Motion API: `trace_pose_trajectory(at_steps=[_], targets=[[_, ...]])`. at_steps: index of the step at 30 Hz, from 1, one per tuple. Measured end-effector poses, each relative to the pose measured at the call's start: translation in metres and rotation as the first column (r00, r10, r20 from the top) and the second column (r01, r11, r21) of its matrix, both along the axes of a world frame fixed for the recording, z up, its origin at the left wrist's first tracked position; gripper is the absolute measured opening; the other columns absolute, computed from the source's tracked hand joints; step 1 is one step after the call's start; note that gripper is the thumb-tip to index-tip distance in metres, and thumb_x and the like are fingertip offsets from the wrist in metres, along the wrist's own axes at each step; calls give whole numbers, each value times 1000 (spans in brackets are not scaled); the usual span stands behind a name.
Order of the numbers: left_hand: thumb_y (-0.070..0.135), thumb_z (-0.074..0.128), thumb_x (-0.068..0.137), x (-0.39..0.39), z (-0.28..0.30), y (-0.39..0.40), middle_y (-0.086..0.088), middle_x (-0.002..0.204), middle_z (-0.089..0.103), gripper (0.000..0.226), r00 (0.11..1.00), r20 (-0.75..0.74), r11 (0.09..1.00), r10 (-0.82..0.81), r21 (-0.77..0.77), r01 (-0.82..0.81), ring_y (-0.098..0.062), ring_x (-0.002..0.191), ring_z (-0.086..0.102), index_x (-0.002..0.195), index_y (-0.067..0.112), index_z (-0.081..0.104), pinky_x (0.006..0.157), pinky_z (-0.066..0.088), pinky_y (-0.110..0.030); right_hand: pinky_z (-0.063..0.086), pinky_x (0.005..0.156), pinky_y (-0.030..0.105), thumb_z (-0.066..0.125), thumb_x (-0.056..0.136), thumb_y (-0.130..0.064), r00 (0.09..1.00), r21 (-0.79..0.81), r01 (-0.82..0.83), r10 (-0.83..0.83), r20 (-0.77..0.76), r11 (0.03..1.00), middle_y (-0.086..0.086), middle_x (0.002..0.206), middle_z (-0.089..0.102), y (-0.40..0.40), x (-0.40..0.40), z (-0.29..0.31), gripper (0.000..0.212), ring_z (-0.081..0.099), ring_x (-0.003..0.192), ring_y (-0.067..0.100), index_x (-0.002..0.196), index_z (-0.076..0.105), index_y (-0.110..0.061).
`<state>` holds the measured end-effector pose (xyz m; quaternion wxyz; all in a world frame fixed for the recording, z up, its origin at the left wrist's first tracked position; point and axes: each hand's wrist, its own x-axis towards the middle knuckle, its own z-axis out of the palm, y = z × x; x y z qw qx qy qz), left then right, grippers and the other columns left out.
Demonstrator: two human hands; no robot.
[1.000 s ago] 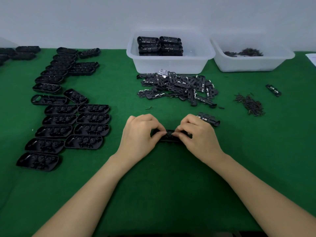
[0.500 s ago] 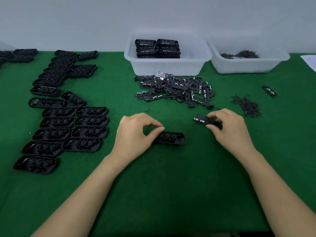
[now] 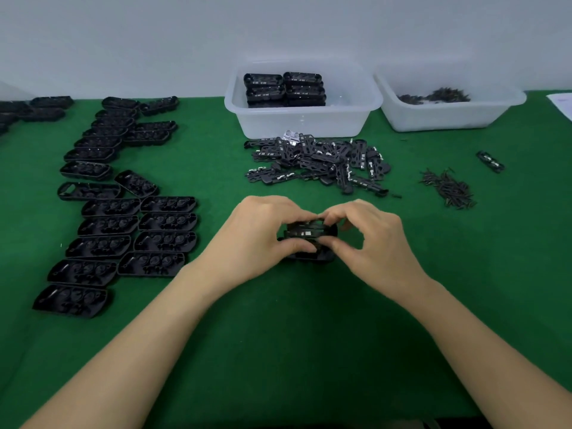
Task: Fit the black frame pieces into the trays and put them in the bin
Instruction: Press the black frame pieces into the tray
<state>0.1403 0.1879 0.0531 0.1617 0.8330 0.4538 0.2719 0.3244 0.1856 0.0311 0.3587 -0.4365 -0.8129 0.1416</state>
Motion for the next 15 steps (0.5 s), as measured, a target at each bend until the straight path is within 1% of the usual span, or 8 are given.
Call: trace_pose_trajectory(at_steps=[1, 3, 4, 5, 7, 9, 11, 15], targets=[[24, 81, 69, -1, 0, 2, 3, 88, 72, 33, 1000, -7, 1000, -4, -10, 4, -11, 79, 65, 101, 17, 73, 76, 50, -28, 48, 77, 29, 76, 71, -11, 1000, -16, -11, 11, -3, 1000, 4, 88, 65, 0, 1, -1, 25, 59, 82, 16, 91, 62, -6], [22, 80, 70, -4, 0, 6, 8, 87, 71, 29, 999, 27, 997, 27, -68, -25, -2, 77, 62, 98, 20, 73, 73, 45, -12, 43, 80, 22, 73, 75, -24, 999, -55, -18, 20, 27, 998, 1, 95, 62, 2, 5, -3, 32, 56, 88, 12, 100, 61, -8], [21, 80, 70, -5, -1, 8, 11, 87, 71, 27, 997, 49, 993, 56, -111, -50, 1, 77, 62, 96, 22, 73, 72, 41, -5, 40, 83, 21, 69, 77, -36, 996, -77, 2, 4, 88, 997, -1, 100, 60, 3, 8, -4, 40, 53, 93, 11, 105, 59, -10], [21, 80, 70, -6, -2, 10, 12, 88, 71, 27, 995, 57, 986, 82, -150, -72, 2, 77, 61, 96, 23, 73, 72, 39, -3, 36, 84, 21, 63, 76, -48, 984, -104, 35, -16, 176, 994, -3, 104, 57, 5, 12, -7, 50, 49, 98, 10, 111, 57, -12], [21, 80, 70, -6, -6, 11, 10, 91, 71, 27, 995, 5, 979, 96, -183, -93, -1, 81, 62, 96, 22, 73, 77, 43, -8, 31, 82, 20, 53, 71, -65, 942, -174, 89, -27, 334, 981, -9, 105, 48, 6, 19, -15, 67, 40, 98, 5, 118, 52, -18], [20, 79, 72, -1, -8, 11, 7, 94, 71, 27, 995, -64, 982, 74, -171, -84, -7, 86, 63, 98, 19, 72, 83, 47, -20, 28, 78, 19, 51, 67, -70, 933, -241, 96, -2, 361, 966, -14, 96, 42, 6, 20, -22, 70, 38, 91, 3, 118, 50, -22], [18, 77, 74, 3, -9, 11, 4, 96, 70, 27, 991, -127, 985, 46, -162, -66, -11, 88, 63, 100, 19, 71, 85, 47, -27, 28, 74, 20, 55, 69, -66, 950, -264, 90, -3, 313, 960, -16, 86, 38, 5, 18, -26, 61, 39, 85, 4, 111, 53, -22], [18, 75, 77, 11, -8, 15, 2, 99, 69, 25, 974, -225, 984, -9, -175, -31, -16, 93, 61, 101, 18, 70, 85, 46, -31, 35, 76, 28, 62, 75, -54, 953, -220, 83, -13, 303, 972, -12, 81, 44, 4, 13, -32, 44, 43, 79, 8, 102, 57, -20]])
